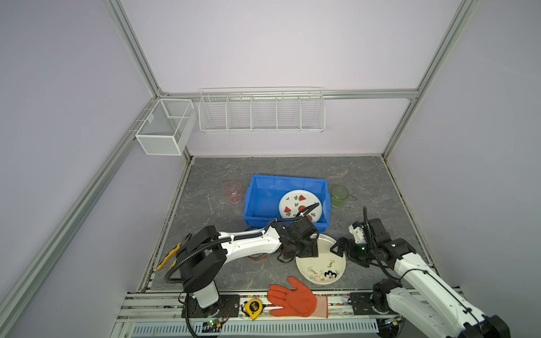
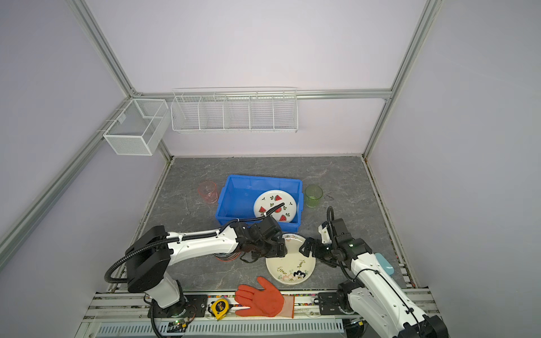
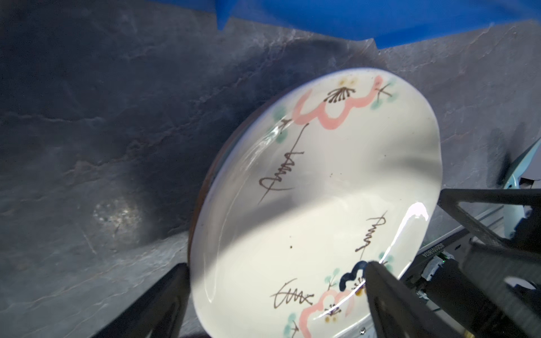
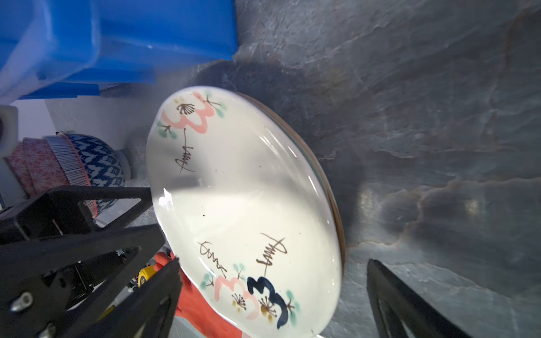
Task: Place the mixed dishes into the plastic bin
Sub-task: 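Close both grippers on the floral plate rims and tilt it up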
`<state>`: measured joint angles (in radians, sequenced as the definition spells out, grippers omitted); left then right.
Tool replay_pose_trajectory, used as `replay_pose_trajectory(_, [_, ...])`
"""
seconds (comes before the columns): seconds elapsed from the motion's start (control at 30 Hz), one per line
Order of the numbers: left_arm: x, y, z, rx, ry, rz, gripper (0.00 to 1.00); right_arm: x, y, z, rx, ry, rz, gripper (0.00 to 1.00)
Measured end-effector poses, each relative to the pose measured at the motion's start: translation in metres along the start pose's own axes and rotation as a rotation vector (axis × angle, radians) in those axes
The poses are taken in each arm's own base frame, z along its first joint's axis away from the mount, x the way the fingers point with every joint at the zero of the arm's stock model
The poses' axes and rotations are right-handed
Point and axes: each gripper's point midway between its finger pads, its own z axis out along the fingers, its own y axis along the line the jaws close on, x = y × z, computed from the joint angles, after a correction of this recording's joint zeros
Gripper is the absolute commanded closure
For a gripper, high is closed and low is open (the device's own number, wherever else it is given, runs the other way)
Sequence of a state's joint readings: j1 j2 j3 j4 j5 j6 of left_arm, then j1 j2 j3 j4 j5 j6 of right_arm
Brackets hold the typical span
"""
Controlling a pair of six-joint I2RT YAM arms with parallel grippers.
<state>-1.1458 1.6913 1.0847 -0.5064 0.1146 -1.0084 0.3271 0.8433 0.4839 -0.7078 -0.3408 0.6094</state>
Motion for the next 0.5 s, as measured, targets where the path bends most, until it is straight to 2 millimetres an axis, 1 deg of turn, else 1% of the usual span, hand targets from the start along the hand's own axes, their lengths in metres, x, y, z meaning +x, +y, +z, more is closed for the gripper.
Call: replay_pose_trajectory(0.5, [0.0021, -0.0042, 0.0035, 0.019, 0.018, 0.0, 0.08, 0.0019, 0.0027, -0.0001, -0.016, 0.011, 0.0, 0.0])
